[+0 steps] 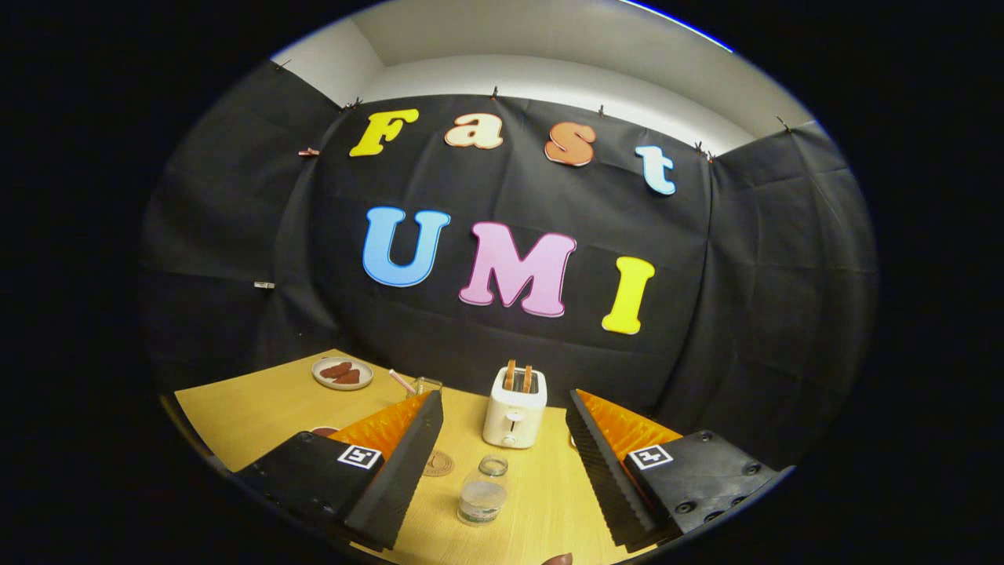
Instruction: Take the bottle from table, then pour the juice into the cup, finally place the bottle on the coaster
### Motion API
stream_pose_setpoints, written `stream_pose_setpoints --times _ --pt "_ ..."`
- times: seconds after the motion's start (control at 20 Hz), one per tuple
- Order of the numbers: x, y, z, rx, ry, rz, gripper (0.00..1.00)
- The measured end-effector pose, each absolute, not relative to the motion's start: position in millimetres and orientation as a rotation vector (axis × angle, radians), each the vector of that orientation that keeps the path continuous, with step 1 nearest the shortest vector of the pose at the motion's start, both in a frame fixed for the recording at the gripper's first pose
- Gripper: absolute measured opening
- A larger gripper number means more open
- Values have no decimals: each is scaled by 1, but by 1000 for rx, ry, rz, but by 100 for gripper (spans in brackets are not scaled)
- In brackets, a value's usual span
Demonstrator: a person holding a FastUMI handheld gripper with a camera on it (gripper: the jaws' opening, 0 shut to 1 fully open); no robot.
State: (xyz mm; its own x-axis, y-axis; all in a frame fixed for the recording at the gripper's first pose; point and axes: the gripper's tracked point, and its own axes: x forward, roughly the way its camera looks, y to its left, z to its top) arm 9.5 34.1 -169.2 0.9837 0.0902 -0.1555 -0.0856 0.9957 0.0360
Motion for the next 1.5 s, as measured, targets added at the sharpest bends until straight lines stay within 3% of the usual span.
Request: stream_pose_setpoints --times 0.65,1.1,1.25,1.5 --pt "32 63 -358 129 347 73 98" --pt "50 66 -407 163 360 51 98" --pt "56 67 -408 158 369 49 78" --pt "61 68 -384 54 360 60 76"
